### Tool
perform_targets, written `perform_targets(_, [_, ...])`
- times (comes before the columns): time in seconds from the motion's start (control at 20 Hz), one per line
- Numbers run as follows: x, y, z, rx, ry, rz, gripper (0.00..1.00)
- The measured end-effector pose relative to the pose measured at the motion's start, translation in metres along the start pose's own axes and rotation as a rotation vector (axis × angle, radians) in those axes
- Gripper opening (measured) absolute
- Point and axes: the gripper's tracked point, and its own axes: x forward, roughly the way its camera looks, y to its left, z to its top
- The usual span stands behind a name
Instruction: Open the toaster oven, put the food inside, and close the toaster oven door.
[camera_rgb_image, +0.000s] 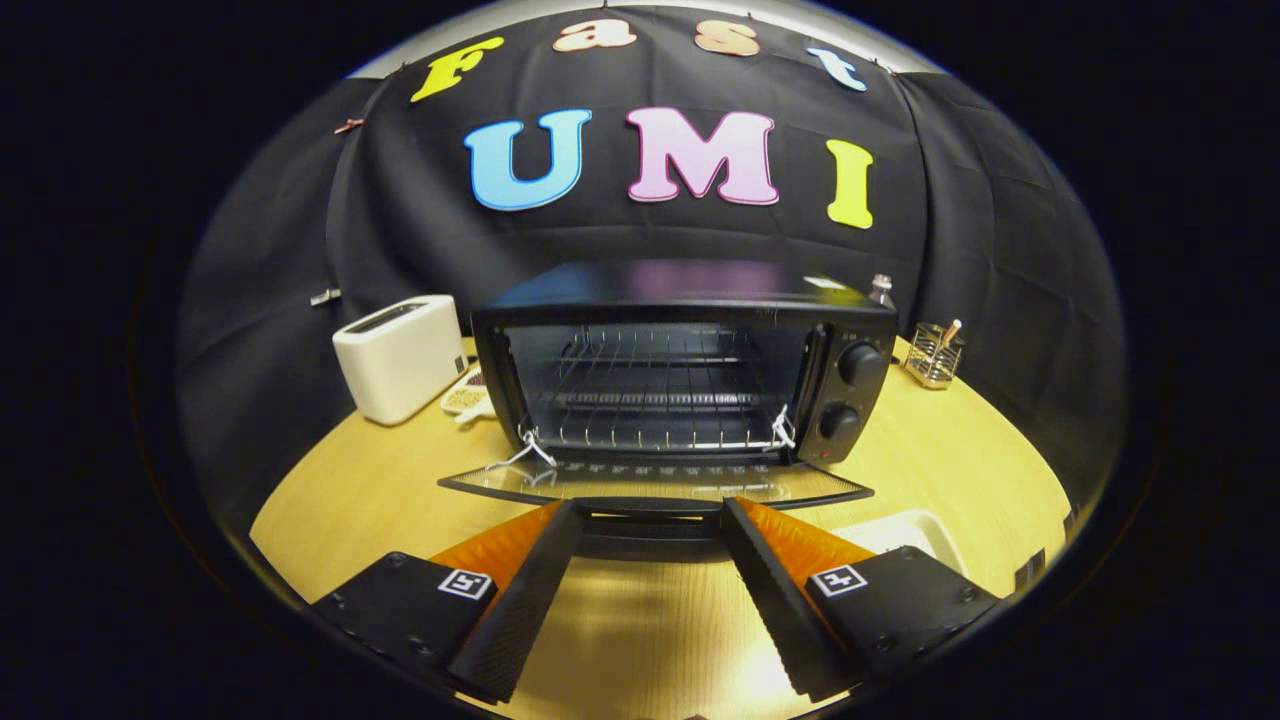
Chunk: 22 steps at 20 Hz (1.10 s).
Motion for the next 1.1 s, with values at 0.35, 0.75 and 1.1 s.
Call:
perform_targets(0.35, [-0.007,-0.003,-0.044,-0.024,0.092,0.037,1.0])
perform_targets(0.75, [-0.069,-0.092,-0.006,-0.091,0.114,0.001,0.98])
perform_targets(1.1, [-0.088,-0.207,-0.004,-0.026,0.248,-0.085,0.98])
